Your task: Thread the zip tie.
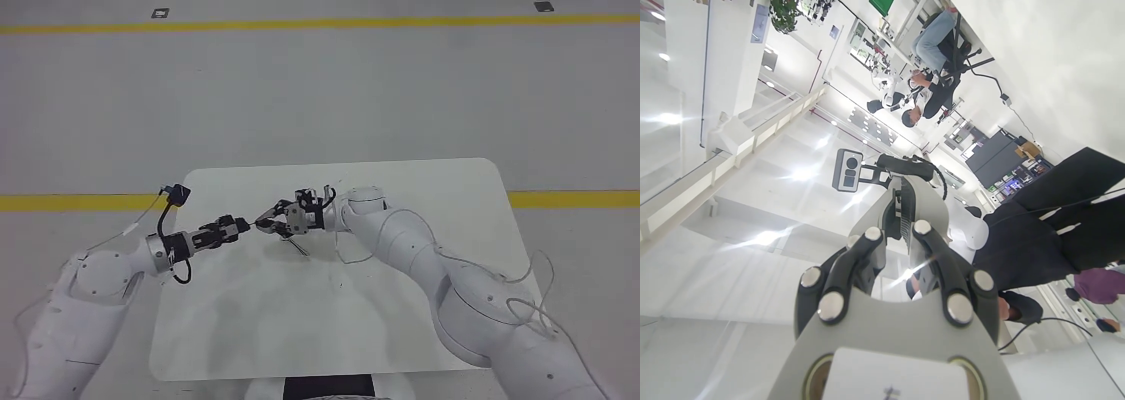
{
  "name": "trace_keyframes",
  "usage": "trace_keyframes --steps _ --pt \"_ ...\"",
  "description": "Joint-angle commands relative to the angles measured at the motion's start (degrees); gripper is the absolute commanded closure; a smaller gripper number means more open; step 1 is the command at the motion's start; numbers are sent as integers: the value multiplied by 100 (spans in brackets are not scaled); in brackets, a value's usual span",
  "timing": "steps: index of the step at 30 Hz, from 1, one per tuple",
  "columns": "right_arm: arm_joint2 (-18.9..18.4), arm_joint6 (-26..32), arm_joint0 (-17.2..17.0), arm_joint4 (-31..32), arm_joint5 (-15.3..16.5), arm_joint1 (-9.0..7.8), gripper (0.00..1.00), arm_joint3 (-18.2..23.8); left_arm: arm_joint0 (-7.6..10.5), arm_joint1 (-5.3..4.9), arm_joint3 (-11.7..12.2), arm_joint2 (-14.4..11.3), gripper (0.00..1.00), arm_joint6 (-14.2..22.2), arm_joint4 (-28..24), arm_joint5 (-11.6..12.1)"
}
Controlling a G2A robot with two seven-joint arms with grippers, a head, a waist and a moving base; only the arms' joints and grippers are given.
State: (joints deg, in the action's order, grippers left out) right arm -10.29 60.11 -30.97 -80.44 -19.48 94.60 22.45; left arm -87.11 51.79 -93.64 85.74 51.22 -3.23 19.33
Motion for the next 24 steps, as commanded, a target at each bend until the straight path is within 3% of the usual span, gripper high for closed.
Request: trace_keyframes --steps 1,7,10,13,24 --pt "55 -15 9 -78 0 -5 100 19 8 -2 8 -26 58 -14 6 4" --pt "55 -69 -3 -107 0 -21 100 100 27 -8 39 -90 65 -71 47 0" --pt "55 -89 -9 -121 0 -28 100 125 34 -12 50 -112 78 -79 35 -9" --pt "55 -97 -20 -121 0 -35 100 152 44 -17 66 -129 82 -93 25 -14" --pt "55 -126 -53 -84 0 -50 100 206 71 -38 94 -161 84 -115 9 -11"
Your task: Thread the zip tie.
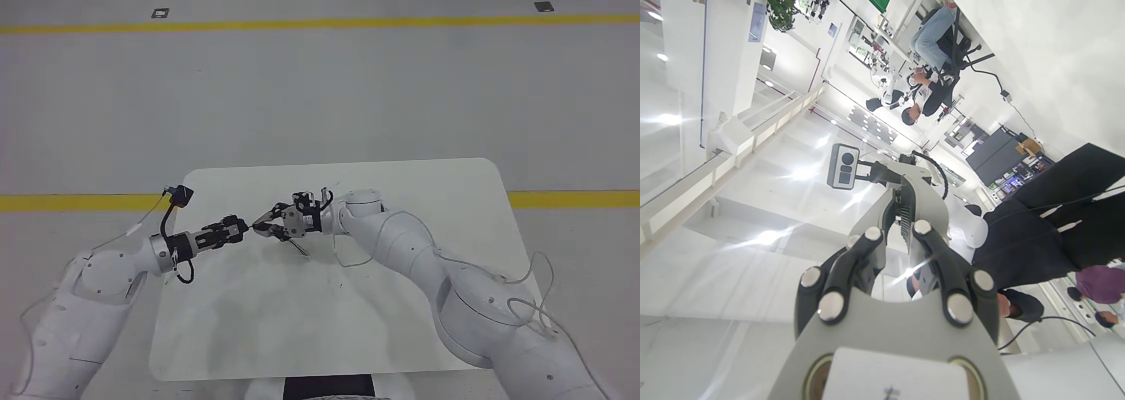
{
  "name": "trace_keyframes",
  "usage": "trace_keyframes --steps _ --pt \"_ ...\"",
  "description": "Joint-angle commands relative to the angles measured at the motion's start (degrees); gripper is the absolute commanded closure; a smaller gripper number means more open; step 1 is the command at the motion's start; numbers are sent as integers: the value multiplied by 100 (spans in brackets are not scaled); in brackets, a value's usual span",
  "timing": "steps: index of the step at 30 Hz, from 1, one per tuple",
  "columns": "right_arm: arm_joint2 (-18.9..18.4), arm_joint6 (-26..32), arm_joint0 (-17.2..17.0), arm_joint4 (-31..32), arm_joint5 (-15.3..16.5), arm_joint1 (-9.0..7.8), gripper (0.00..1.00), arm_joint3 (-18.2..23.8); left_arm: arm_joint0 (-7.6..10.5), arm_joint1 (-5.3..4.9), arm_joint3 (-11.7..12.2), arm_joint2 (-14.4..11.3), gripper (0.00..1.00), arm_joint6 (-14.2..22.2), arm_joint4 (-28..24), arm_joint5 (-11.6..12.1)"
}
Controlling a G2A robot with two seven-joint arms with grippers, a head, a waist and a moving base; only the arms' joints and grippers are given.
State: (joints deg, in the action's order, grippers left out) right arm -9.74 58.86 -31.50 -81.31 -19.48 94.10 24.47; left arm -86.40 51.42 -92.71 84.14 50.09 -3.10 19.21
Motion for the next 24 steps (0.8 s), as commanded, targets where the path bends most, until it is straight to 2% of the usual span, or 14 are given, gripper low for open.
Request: trace_keyframes --steps 1,14,18,24 --pt "0 0 -5 14 0 1 100 14 0 -4 0 -4 84 -3 -11 1" --pt "0 27 -27 58 0 11 100 15 5 -30 -10 -38 95 -9 -47 1" --pt "0 31 -30 25 0 10 100 4 15 -33 -12 -74 90 -20 -53 7" --pt "0 0 -34 -94 0 5 100 6 13 -42 -21 -87 89 -40 -115 27"
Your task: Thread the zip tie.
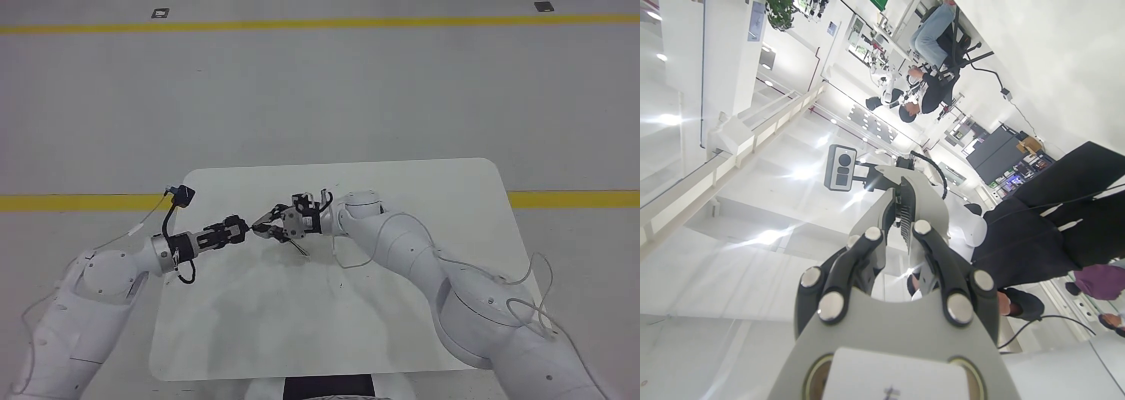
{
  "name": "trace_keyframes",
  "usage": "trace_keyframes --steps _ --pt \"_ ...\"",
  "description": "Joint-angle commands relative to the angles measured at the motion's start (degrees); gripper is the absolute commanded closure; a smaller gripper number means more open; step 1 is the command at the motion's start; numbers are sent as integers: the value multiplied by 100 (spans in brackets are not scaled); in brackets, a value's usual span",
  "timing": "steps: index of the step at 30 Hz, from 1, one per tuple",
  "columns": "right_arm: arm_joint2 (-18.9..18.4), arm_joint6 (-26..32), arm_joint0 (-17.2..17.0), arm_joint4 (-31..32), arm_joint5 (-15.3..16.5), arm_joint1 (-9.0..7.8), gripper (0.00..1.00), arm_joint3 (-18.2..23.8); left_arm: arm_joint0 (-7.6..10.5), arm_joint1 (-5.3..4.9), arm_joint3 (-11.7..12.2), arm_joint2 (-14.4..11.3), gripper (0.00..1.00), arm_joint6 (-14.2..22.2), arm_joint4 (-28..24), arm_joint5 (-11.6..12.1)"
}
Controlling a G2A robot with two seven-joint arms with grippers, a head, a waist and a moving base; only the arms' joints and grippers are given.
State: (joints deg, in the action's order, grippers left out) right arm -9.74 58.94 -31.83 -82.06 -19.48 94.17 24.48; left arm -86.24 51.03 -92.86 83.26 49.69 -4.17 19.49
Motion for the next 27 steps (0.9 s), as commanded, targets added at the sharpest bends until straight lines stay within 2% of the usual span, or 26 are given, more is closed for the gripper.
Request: trace_keyframes --steps 1,2,6,13,14,15,16,21,24,27 --pt "0 -9 -3 -20 0 -3 100 11 -4 -4 -10 2 90 1 -12 -1" --pt "0 -7 -4 -21 0 -4 100 16 -6 -6 -12 3 90 0 -15 -1" --pt "0 -2 -12 -18 0 -11 100 33 -10 -14 -10 -1 100 3 -17 -1" --pt "0 13 -20 28 0 -19 100 58 -9 -25 2 -6 100 -26 -31 -1" --pt "0 6 -16 36 0 -21 78 54 -12 -27 6 3 100 -29 -57 -1" --pt "0 0 -14 40 0 -24 27 53 -12 -30 12 17 100 -27 -78 -1" --pt "0 0 -10 31 0 -27 0 50 -16 -33 20 33 100 -24 -109 -1" --pt "-13 -51 57 -133 0 -76 0 -3 -42 -49 84 152 100 102 -487 -1" --pt "-142 -29 113 -226 8 -138 0 1 -57 -55 147 224 100 376 -1064 -1" --pt "-297 -88 102 -127 379 -211 0 4 -22 -62 252 297 100 670 -1529 -1"
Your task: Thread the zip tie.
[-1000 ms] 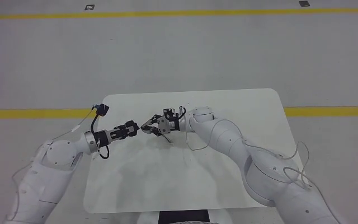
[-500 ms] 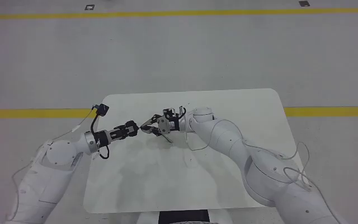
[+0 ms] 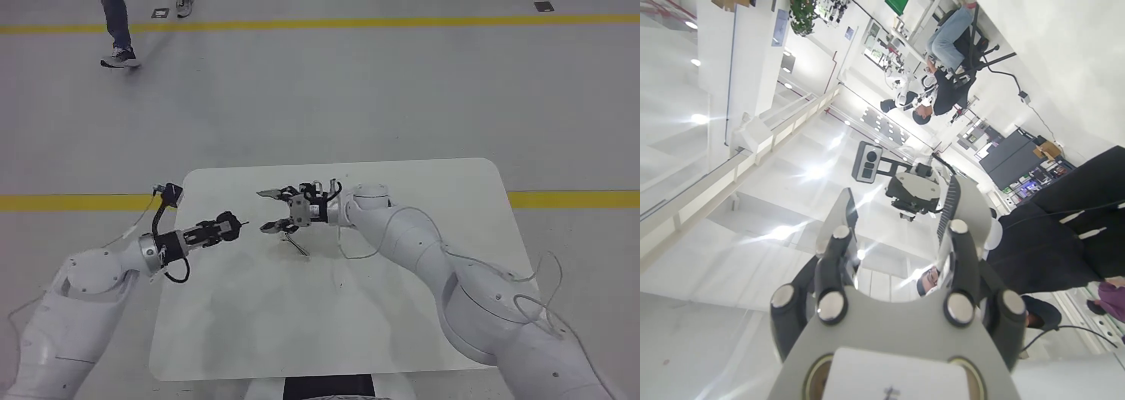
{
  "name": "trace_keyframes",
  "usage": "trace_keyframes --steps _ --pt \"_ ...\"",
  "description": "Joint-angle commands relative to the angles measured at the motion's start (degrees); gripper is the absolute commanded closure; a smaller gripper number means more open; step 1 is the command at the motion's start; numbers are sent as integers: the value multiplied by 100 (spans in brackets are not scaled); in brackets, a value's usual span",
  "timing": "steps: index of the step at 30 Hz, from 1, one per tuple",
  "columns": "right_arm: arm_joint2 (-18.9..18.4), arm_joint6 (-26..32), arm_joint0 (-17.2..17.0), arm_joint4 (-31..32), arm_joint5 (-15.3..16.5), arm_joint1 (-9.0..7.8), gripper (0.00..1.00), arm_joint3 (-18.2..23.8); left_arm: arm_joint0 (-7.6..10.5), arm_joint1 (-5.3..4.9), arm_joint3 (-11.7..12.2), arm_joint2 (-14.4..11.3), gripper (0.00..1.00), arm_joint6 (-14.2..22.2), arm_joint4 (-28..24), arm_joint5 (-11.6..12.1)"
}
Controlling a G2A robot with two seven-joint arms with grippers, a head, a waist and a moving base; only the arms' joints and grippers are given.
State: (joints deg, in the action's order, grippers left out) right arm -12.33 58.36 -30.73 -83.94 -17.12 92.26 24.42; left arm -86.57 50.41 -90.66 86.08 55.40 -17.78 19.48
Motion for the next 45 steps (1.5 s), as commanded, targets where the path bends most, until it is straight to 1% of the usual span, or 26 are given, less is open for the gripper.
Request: trace_keyframes --steps 1,3,4,7,9,11,14,15,17,18,27,28,29,31,32,35,36,37,38,40,41,42,45 --pt "-144 -20 -48 28 377 -56 0 19 19 2 72 25 100 251 -463 0" --pt "-232 -97 -84 139 667 -109 0 45 39 1 138 46 100 473 -790 0" --pt "-325 -118 -124 137 873 -144 0 82 55 2 183 50 100 619 -1036 -1" --pt "-489 -201 -207 253 1331 -229 0 172 109 3 297 54 100 1021 -1580 -62" --pt "-600 -243 -272 382 1635 -294 0 273 140 11 383 34 100 1333 -2078 -166" --pt "-701 -292 -349 516 1870 -353 0 414 181 13 498 40 100 1567 -2378 -222" --pt "-808 -385 -434 769 2190 -427 0 582 220 24 617 21 100 1802 -2736 -291" --pt "-858 -394 -482 884 2368 -459 0 673 234 30 672 14 100 1884 -2880 -312" --pt "-918 -385 -544 1084 2603 -502 0 831 257 32 754 5 100 1978 -2939 -323" --pt "-939 -294 -575 1138 2687 -516 0 918 276 31 821 -6 100 2002 -2860 -278" --pt "-939 -294 -575 1138 2687 -516 0 918 276 31 821 -6 100 2002 -2860 -278" --pt "-939 -294 -575 1138 2687 -516 0 918 272 34 815 -16 100 1966 -2875 -295" --pt "-939 -294 -575 1138 2687 -516 0 918 254 47 795 -63 100 1881 -2969 -380" --pt "-939 -294 -575 1138 2687 -516 0 918 251 60 904 -68 100 1820 -3145 -451" --pt "-942 -461 -583 1287 2769 -528 0 900 250 70 1018 -43 100 1868 -3401 -506" --pt "-925 -825 -534 2026 3019 -612 0 862 266 81 1295 65 100 2265 -4006 -615" --pt "-896 -968 -505 2305 3040 -639 0 855 268 84 1382 96 100 2405 -4190 -663" --pt "-890 -1072 -491 2505 3040 -662 0 900 278 85 1442 121 100 2425 -4294 -693" --pt "-903 -1179 -480 2670 3074 -688 0 938 291 83 1479 138 100 2425 -4338 -687" --pt "-745 -1583 -314 3653 3184 -747 0 1028 294 75 1498 139 100 2425 -4350 -667" --pt "-713 -1836 -285 3977 3258 -765 0 1118 294 75 1498 139 100 2425 -4350 -667" --pt "-718 -1944 -279 4062 3326 -772 0 1162 294 75 1498 139 100 2425 -4350 -667" --pt "-718 -1944 -279 4062 3326 -772 0 1162 294 75 1498 139 100 2425 -4350 -667"
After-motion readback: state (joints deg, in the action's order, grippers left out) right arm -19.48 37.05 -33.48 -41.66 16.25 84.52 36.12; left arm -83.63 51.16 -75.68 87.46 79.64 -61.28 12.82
